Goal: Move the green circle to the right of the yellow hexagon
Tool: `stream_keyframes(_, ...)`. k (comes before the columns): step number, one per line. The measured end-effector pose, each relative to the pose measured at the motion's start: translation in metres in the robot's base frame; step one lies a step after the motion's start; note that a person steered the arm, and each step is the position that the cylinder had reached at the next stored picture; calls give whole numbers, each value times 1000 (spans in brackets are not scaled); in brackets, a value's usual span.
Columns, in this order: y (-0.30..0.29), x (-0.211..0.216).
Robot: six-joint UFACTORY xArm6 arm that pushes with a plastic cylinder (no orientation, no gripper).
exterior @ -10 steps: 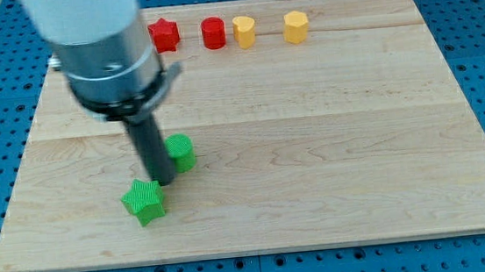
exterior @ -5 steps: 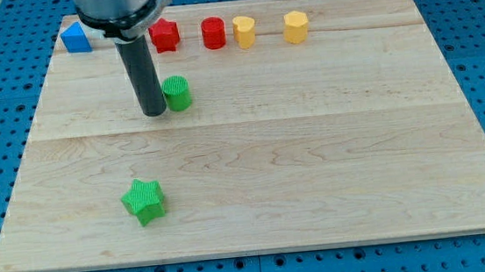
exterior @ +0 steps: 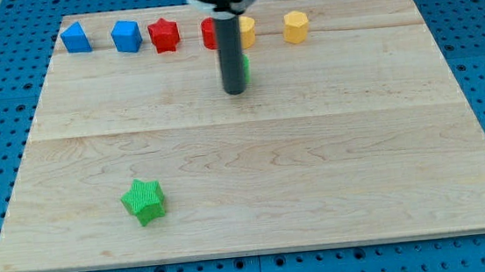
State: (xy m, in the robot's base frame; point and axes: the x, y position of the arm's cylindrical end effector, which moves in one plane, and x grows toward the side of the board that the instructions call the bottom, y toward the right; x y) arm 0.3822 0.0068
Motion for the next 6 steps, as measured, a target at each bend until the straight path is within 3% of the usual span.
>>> stream_keyframes(1,-18,6)
stream_keyframes(3,-31,-21)
stream_keyframes(4,-11,-26)
stream_keyframes(5,61,-28)
stream_keyframes(6,94,-28)
